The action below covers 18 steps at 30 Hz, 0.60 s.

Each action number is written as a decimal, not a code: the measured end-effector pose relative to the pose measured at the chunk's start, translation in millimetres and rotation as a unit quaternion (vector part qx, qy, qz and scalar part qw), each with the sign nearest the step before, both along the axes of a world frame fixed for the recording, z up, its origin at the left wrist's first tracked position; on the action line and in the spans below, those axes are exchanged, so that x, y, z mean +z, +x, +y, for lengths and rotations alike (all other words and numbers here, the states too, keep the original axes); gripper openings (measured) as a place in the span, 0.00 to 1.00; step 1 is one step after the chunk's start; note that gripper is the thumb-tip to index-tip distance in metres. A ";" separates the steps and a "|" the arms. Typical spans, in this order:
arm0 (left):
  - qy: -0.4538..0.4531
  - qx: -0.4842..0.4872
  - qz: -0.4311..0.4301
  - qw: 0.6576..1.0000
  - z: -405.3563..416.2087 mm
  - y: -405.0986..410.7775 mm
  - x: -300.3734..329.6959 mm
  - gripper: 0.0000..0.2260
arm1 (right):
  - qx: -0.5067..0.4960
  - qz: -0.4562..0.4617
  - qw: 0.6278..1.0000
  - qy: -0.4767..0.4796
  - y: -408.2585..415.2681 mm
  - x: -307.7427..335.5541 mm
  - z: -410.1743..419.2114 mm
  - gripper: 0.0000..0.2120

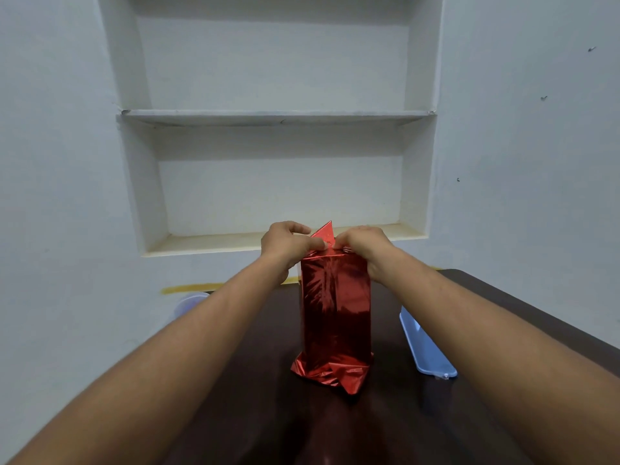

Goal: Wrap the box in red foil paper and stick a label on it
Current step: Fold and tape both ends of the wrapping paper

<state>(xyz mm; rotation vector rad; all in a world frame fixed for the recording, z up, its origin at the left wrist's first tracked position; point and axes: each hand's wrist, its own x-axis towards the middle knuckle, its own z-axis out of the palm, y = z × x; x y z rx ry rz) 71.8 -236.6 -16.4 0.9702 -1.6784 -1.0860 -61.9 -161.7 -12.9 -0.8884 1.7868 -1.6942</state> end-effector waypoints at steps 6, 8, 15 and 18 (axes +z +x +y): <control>0.083 -0.049 0.017 0.995 -2.8 -5.8 0.9 0.41 | -0.010 -0.003 1.000 -0.004 -0.5 -5.9 -6.1 0.16; 0.094 -0.062 0.010 0.994 -2.7 -5.4 4.5 0.33 | -0.009 -0.006 1.000 -0.005 -1.9 -7.8 -6.8 0.16; 0.140 -0.059 0.025 0.988 15.0 -1.6 10.3 0.24 | 0.000 -0.017 1.000 -0.017 2.9 -7.3 -1.4 0.14; 0.179 -0.080 0.010 0.981 22.6 5.7 4.6 0.13 | -0.008 0.002 1.000 -0.013 0.6 -10.9 -6.0 0.12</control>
